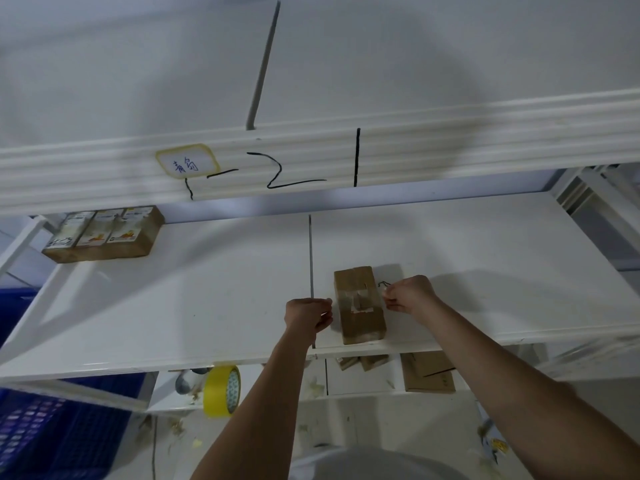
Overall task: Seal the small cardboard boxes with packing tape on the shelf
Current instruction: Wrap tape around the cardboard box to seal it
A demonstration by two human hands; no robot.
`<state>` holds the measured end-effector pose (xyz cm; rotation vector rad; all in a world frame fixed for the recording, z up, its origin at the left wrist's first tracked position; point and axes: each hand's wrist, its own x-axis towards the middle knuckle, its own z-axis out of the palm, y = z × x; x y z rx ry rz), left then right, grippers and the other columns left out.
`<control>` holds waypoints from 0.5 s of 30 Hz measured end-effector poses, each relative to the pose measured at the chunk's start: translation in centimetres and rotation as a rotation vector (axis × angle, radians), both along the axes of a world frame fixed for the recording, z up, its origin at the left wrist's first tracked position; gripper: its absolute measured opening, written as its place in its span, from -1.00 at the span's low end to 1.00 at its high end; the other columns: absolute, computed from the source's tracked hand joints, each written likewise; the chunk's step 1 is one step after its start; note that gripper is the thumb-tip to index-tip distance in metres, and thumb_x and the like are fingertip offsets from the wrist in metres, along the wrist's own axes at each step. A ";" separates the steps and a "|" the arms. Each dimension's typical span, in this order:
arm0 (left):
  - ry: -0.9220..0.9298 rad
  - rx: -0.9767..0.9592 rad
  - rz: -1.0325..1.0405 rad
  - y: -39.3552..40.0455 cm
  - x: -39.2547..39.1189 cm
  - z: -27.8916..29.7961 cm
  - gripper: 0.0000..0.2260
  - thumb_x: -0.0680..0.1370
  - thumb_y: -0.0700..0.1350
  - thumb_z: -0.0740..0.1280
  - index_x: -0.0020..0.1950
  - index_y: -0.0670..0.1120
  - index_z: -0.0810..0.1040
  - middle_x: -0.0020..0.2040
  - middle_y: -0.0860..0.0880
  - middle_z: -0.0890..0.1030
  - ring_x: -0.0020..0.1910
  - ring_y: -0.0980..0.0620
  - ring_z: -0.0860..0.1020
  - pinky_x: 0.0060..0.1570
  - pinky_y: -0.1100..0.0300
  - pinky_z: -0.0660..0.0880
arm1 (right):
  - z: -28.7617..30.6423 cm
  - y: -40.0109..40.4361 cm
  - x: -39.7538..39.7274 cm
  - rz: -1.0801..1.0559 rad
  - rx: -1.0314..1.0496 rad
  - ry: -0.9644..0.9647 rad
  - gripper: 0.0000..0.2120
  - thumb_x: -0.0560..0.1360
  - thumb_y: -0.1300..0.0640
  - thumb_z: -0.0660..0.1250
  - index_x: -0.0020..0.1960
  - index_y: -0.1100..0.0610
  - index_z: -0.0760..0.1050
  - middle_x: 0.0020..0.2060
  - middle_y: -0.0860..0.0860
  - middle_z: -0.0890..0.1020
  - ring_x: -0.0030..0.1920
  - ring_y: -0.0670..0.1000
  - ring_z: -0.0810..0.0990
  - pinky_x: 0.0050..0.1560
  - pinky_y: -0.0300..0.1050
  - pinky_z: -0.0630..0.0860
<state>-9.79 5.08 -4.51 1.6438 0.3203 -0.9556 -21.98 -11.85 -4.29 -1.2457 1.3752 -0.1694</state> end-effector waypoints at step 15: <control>-0.078 0.129 -0.062 -1.4 -0.8 -0.3 -0.85 0.49 -0.29 0.48 0.02 -0.30 0.62 -0.07 -0.23 0.67 -0.16 -0.15 0.69 -0.13 0.02 0.68 | 0.0 1.6 1.1 0.185 -0.275 0.317 -0.73 0.44 0.17 0.53 0.03 0.30 0.58 -0.04 0.17 0.67 0.00 0.16 0.68 -0.18 -0.12 0.57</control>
